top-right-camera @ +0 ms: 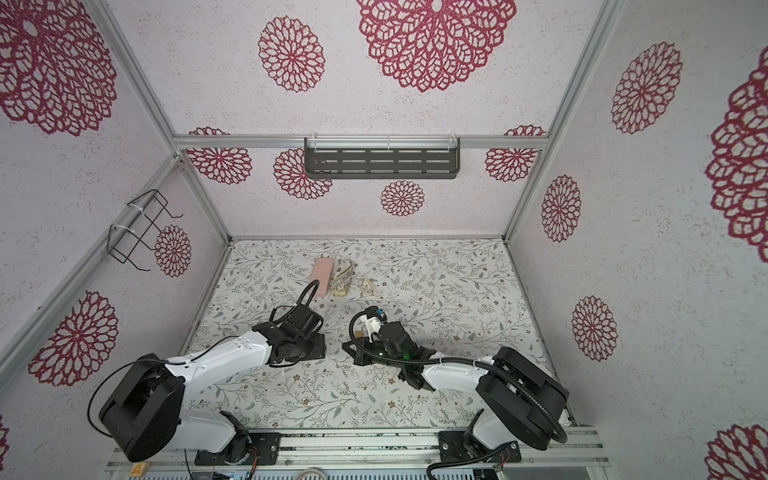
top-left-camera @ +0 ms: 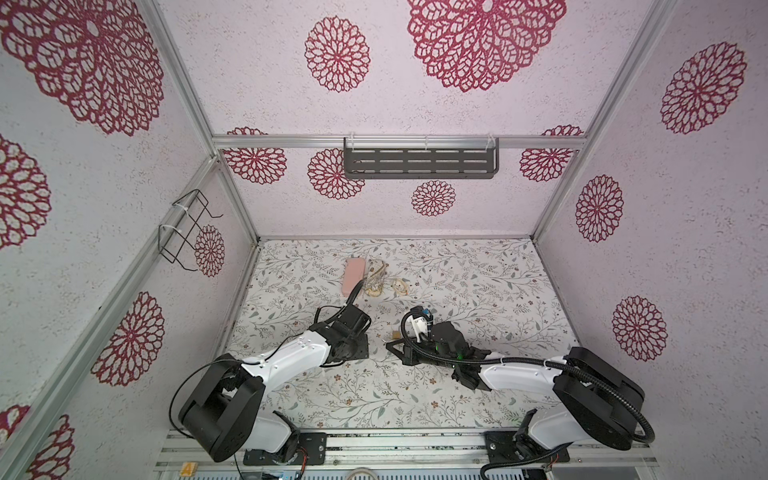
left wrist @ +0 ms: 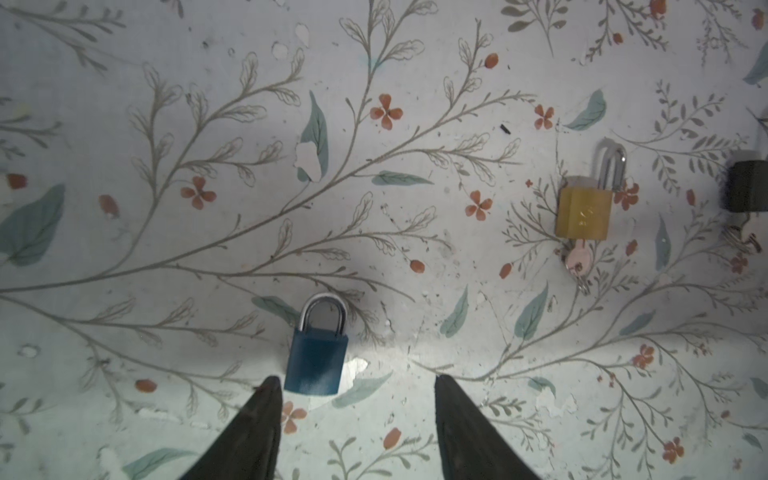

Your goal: Unlock with the key

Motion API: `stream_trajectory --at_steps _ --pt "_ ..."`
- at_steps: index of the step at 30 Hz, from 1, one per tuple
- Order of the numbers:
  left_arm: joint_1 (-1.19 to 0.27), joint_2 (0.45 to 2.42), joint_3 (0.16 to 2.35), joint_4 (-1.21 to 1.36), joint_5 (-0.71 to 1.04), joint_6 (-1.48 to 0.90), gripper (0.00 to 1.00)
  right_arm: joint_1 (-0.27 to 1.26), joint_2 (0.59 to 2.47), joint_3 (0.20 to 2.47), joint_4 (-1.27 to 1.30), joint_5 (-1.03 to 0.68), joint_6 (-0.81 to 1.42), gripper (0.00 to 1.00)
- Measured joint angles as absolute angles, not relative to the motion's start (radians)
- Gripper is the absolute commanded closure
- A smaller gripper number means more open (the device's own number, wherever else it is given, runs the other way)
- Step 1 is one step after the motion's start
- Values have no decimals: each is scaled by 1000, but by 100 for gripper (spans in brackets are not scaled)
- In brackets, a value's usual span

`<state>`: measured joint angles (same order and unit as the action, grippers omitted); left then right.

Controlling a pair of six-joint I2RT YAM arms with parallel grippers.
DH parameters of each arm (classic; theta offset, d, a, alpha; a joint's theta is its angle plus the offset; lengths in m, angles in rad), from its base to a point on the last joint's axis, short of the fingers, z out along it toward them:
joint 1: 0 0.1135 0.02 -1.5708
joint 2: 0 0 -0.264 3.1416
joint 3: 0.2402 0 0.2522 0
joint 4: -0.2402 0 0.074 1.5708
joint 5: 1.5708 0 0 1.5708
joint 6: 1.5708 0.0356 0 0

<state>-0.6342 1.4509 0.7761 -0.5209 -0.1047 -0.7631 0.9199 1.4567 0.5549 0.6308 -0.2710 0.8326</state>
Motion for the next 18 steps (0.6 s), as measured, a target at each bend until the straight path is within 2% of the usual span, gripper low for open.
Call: stream_trajectory --at_steps 18 --pt "-656 1612 843 -573 -138 -758 54 918 1430 496 668 -240 828 100"
